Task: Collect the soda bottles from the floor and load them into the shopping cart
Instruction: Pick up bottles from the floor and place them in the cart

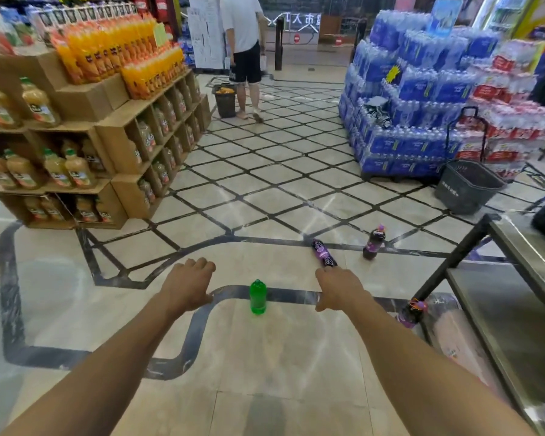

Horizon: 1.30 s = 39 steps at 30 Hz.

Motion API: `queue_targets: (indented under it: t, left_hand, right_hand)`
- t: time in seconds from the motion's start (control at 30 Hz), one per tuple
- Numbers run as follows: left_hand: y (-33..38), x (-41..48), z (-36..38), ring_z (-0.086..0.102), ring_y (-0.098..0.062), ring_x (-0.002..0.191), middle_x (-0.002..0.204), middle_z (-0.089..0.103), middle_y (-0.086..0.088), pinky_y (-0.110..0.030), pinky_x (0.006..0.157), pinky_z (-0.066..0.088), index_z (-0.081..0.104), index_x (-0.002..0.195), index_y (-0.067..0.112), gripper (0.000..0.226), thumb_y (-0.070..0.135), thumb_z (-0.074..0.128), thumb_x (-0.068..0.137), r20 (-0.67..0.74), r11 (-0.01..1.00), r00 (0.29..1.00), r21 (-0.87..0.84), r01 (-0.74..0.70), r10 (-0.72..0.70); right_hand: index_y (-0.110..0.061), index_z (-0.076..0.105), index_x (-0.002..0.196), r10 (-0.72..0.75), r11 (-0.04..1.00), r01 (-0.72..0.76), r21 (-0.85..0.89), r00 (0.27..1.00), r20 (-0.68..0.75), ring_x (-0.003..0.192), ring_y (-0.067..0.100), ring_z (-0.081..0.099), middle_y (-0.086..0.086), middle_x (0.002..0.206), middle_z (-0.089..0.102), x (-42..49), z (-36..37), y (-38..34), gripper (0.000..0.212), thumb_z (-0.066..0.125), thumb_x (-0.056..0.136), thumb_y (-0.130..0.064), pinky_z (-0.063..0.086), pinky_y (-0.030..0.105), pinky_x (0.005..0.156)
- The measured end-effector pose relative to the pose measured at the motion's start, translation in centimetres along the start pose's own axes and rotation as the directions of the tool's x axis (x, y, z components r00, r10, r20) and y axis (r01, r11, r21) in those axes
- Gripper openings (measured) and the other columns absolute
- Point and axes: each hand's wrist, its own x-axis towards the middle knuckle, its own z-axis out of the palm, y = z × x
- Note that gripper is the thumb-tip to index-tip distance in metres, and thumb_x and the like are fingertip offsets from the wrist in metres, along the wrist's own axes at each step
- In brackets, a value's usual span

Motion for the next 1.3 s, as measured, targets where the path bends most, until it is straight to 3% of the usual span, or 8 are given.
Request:
queue_targets:
  t: [0.2,0.4,0.6,0.73,0.97,1.1,1.3]
  left_hand:
    - [-3.2,10.0,-0.6,0.050,-0.025,0.132,0.146,0.050,-0.003,-0.039,0.108,0.043,0.045,0.143,0.023,0.068,0.051,0.072,0.087,-0.007,1.000,1.000,-0.009,-0.014,0.014]
    - [-7.3,21.4,0.3,0.051,-0.025,0.130,0.145,0.051,-0.002,-0.040,0.106,0.045,0.045,0.144,0.023,0.070,0.052,0.071,0.085,0.011,0.999,0.999,-0.015,-0.052,0.052]
    - [-10.8,31.5,1.6,0.050,-0.025,0.130,0.144,0.052,-0.002,-0.041,0.106,0.044,0.045,0.144,0.023,0.071,0.054,0.070,0.086,0.094,0.994,0.990,-0.001,-0.106,0.105]
    - [-10.4,35.9,3.9,0.054,-0.024,0.127,0.146,0.052,-0.001,-0.038,0.106,0.046,0.047,0.143,0.025,0.071,0.059,0.071,0.085,0.172,0.987,0.978,-0.123,-0.101,0.121]
    - [-7.7,42.4,18.4,0.052,-0.021,0.128,0.150,0.046,0.003,-0.035,0.106,0.044,0.041,0.146,0.030,0.078,0.063,0.073,0.083,0.290,0.929,0.933,-0.356,-0.103,0.214]
    - [-5.9,47.3,30.7,0.043,-0.021,0.140,0.158,0.040,0.005,-0.032,0.114,0.034,0.040,0.149,0.033,0.083,0.063,0.075,0.080,0.254,0.894,0.934,-0.430,-0.124,0.251]
    - [-2.4,55.0,51.7,0.037,-0.019,0.145,0.162,0.034,0.008,-0.034,0.117,0.032,0.033,0.153,0.035,0.102,0.067,0.081,0.070,0.250,0.821,0.937,-0.568,-0.063,0.244]
  right_hand:
    - [-0.013,0.054,0.132,-0.002,1.000,0.002,0.007,1.000,0.019,0.111,0.027,0.058,0.009,0.126,0.060,9.4,-2.8,0.8,0.062,0.082,0.086,-0.043,0.045,0.034,0.082]
    - [-0.013,0.051,0.138,0.043,0.999,-0.045,0.018,0.996,0.080,0.117,0.027,0.058,0.010,0.133,0.059,19.4,-5.2,0.2,0.071,0.083,0.084,-0.047,0.050,0.038,0.095]
    - [-0.012,0.052,0.134,0.061,0.996,-0.069,0.051,0.988,0.140,0.115,0.029,0.059,0.010,0.130,0.060,27.5,-6.0,0.5,0.066,0.082,0.086,-0.047,0.051,0.039,0.092]
    - [-0.014,0.053,0.132,0.065,0.991,-0.086,0.102,0.979,0.195,0.119,0.029,0.056,0.007,0.129,0.059,31.1,-3.7,1.4,0.065,0.081,0.085,-0.050,0.046,0.038,0.091]
    - [-0.018,0.042,0.155,0.019,0.942,-0.148,0.300,0.919,0.393,0.137,0.028,0.049,0.006,0.155,0.047,39.5,11.4,2.6,0.087,0.082,0.085,-0.051,0.046,0.041,0.110]
    - [-0.020,0.040,0.156,0.001,0.891,-0.180,0.416,0.918,0.395,0.138,0.024,0.048,0.002,0.156,0.047,45.7,24.0,2.8,0.087,0.081,0.086,-0.053,0.042,0.036,0.112]
    - [-0.023,0.042,0.155,0.024,0.774,-0.252,0.581,0.929,0.370,0.139,0.018,0.047,-0.003,0.155,0.047,54.9,45.6,2.0,0.088,0.084,0.083,-0.051,0.042,0.033,0.110]
